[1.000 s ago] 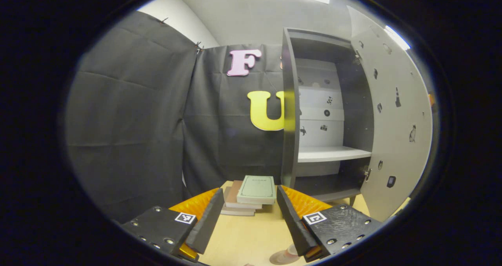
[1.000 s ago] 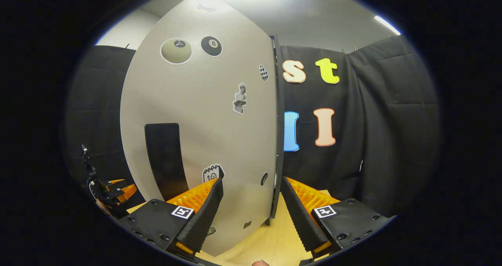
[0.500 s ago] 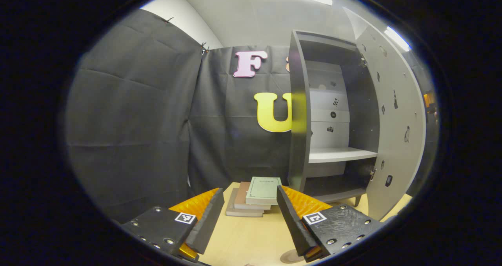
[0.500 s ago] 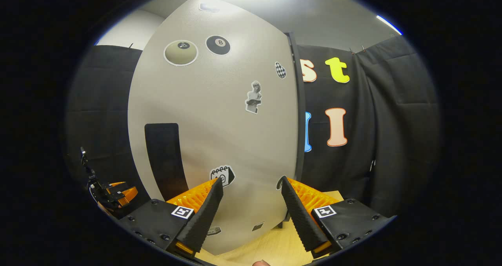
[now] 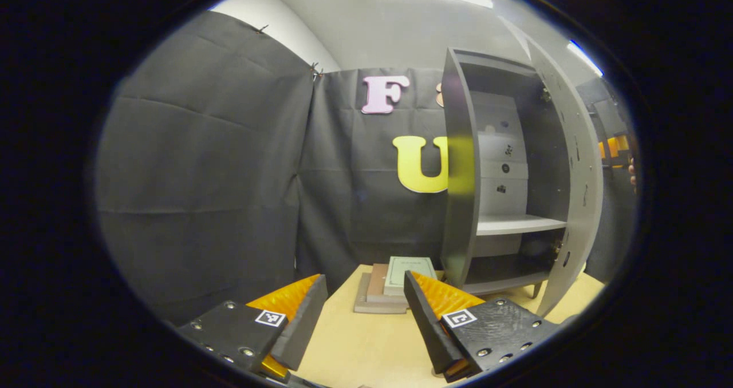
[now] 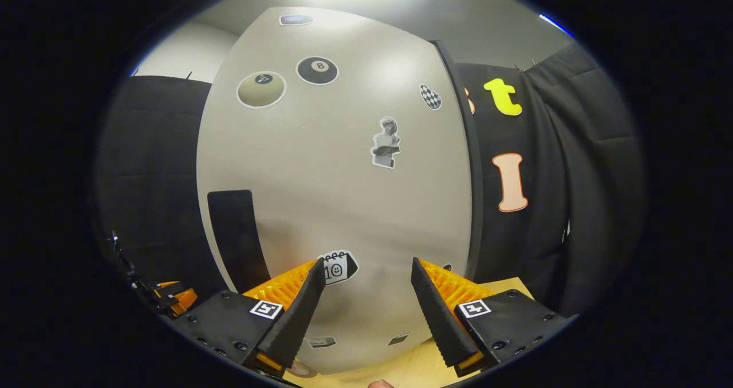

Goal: Open the cabinet door with the right hand, grasp the bottle in the cabinet with the left hand and place it on the coaster, then close the cabinet door with the right hand.

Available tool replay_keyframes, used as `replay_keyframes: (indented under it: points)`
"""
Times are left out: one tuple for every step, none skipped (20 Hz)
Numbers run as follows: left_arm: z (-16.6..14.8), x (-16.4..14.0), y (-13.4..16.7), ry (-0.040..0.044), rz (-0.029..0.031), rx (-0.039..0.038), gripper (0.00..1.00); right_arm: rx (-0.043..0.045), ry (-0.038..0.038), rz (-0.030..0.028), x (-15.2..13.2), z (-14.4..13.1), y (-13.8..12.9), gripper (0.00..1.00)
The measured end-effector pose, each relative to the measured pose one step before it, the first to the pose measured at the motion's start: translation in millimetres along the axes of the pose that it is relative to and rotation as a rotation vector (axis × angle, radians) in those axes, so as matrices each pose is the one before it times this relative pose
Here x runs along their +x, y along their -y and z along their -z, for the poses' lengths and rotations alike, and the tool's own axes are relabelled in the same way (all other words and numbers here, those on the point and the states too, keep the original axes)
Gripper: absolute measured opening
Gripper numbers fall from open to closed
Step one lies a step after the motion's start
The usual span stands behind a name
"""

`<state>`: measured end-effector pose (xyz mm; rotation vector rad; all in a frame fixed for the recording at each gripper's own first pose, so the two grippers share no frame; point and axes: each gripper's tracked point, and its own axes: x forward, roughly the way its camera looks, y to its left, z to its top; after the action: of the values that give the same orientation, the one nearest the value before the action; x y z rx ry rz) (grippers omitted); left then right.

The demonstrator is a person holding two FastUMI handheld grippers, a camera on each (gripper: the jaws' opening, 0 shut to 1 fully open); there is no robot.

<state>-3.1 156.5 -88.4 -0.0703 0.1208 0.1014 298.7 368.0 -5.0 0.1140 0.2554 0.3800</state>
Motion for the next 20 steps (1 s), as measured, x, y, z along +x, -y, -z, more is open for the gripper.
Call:
replay_keyframes:
  points:
    - [1.38, -1.62, -4.81, -0.00336, -0.00852, 0.00367, 0.81, 0.00960, 0.00443, -0.00709, 5.31, -0.84, -5.40, 0.95]
    - [0.49, -1.82, -5.53, -0.00225, -0.01059, 0.00324, 0.81, 0.00680, 0.00520, -0.00559, 4.42, -1.86, -3.78, 0.95]
    - [0.54, -1.38, -6.01, -0.00191, -0.01039, 0.00186, 0.81, 0.00465, 0.00469, -0.00235, 5.34, -0.76, -2.93, 0.95]
    - [0.05, -0.96, -5.00, -0.00237, -0.00954, -0.00030, 0.81, 0.00257, 0.00315, 0.00029, 3.90, -0.73, -2.08, 0.91]
    - [1.33, -2.23, -4.09, -0.00130, -0.00811, -0.00097, 0.81, 0.00216, 0.00290, 0.00097, -1.43, 0.32, 0.72, 0.95]
    - [-0.09, -1.86, -4.92, -0.00204, -0.00779, -0.00030, 0.81, 0.00094, 0.00029, 0.00252, 0.32, -0.30, 0.15, 0.95]
    - [1.37, -0.81, -3.19, -0.00143, -0.00657, 0.00018, 0.81, -0.00188, -0.00181, 0.00307, 0.58, -0.22, -0.05, 0.95]
    - [0.49, -0.48, -3.00, -0.00172, -0.00585, 0.00123, 0.81, -0.00405, -0.00023, 0.00674, -0.50, -0.61, 1.86, 0.95]
    - [1.48, 0.18, -2.91, -0.00119, -0.00538, 0.00061, 0.81, -0.00719, -0.00194, 0.00615, 0.24, -0.19, 1.65, 0.95]
    - [0.49, -0.75, -3.07, -0.00218, -0.00449, 0.00046, 0.84, -0.00704, -0.00417, 0.00598, 0.18, 0.20, 1.89, 0.95]
    - [1.15, -0.54, -3.10, -0.00035, -0.00382, -0.00061, 0.84, -0.00662, -0.00390, 0.00475, -0.96, 0.31, 1.72, 0.95]
    - [0.81, 0.03, -3.40, -0.00248, -0.00463, 0.00029, 0.84, -0.00522, -0.00506, 0.00410, -0.51, 0.55, 0.61, 0.95]
    - [2.45, -0.34, -2.53, -0.00239, -0.00514, 0.00050, 0.81, -0.00213, 0.00520, 0.00427, -5.06, -3.28, 2.40, 0.95]
    - [1.43, 0.31, -2.96, -0.00227, -0.00463, -0.00036, 0.81, -0.00658, 0.00811, 0.01123, -1.27, -2.06, 3.16, 0.96]
    - [0.46, 0.10, -2.73, -0.00277, -0.00347, -0.00182, 0.81, -0.00759, -0.00866, 0.00405, -4.53, 1.52, -4.14, 0.95]
    - [1.49, 1.43, -2.90, -0.00561, -0.00357, -0.00085, 0.81, 0.00224, 0.00129, 0.00323, -0.25, -2.17, -0.17, 0.95]
    - [1.70, 0.62, -2.58, -0.00324, -0.00437, -0.00089, 0.81, 0.00228, -0.00236, -0.00036, 5.34, 1.69, -1.30, 0.96]
    - [1.42, 0.86, -2.32, -0.00299, -0.00281, -0.00218, 0.81, 0.00229, 0.00089, 0.00270, 2.08, 0.96, 0.13, 0.96]
    - [0.45, 0.00, -1.24, -0.00211, -0.00171, -0.00204, 0.81, -0.00003, 0.00129, 0.00170, -0.17, 1.72, -0.13, 0.96]
    - [0.84, 1.36, -3.65, -0.00231, -0.00244, -0.00171, 0.81, 0.00013, 0.00165, 0.00349, -0.15, -0.17, 0.01, 0.96]
